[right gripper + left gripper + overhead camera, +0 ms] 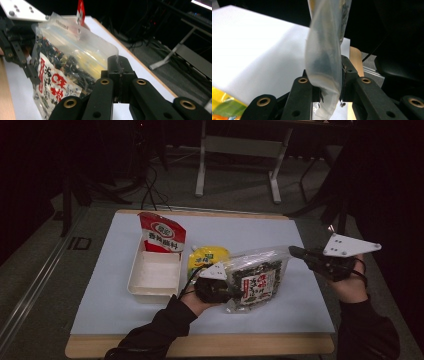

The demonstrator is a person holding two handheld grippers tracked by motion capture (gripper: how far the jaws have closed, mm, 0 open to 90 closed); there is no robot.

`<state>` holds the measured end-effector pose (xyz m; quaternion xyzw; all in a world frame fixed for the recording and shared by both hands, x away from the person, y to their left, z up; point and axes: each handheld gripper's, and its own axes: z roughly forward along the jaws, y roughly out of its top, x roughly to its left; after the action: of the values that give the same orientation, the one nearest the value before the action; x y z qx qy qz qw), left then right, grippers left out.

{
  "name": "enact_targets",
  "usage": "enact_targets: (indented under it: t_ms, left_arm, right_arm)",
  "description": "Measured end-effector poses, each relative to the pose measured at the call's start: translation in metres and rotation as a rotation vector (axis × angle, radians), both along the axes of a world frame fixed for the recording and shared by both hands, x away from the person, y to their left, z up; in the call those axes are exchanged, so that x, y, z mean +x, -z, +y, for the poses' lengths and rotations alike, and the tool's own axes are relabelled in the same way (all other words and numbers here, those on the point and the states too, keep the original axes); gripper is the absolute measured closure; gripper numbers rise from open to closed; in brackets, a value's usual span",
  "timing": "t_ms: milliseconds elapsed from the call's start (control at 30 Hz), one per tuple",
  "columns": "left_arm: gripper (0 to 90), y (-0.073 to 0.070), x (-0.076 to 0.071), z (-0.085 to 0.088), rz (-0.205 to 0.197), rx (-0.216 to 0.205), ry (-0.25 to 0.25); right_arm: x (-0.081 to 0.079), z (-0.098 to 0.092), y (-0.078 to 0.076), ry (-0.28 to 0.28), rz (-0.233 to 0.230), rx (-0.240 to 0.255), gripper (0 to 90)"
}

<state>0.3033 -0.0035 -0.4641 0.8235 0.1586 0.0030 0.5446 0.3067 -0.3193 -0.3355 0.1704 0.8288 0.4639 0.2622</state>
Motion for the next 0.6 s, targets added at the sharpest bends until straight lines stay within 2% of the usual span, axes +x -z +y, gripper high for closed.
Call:
enact_targets:
  t_ms: [33,133,300,400,533,600]
  left_arm:
    - [77.7,-0.003,-0.001,0.000,-0.001,0.002,-0.002]
    - [77.9,-0.013,-0.003,0.000,-0.013,0.009,-0.010]
    - [78.0,-0.029,-0.008,0.009,-0.025,0.006,-0.034]
    - [77.9,-0.038,-0.010,0.019,-0.031,-0.002,-0.057]
    - [77.9,-0.052,-0.011,0.034,-0.047,-0.002,-0.081]
    - [77.9,-0.057,-0.012,0.042,-0.054,-0.005,-0.101]
  right_arm:
    - [-0.003,-0.003,-0.004,-0.002,-0.009,0.027,90.0]
    - [-0.006,-0.006,-0.009,-0.004,-0.028,0.053,87.3]
    - [-0.005,-0.013,-0.013,0.023,-0.034,0.118,65.8]
    - [-0.006,-0.016,-0.011,0.027,-0.023,0.154,59.8]
    - [-0.005,-0.013,-0.002,0.036,0.004,0.155,51.8]
    - [-0.003,-0.010,0.006,0.038,0.036,0.155,48.1]
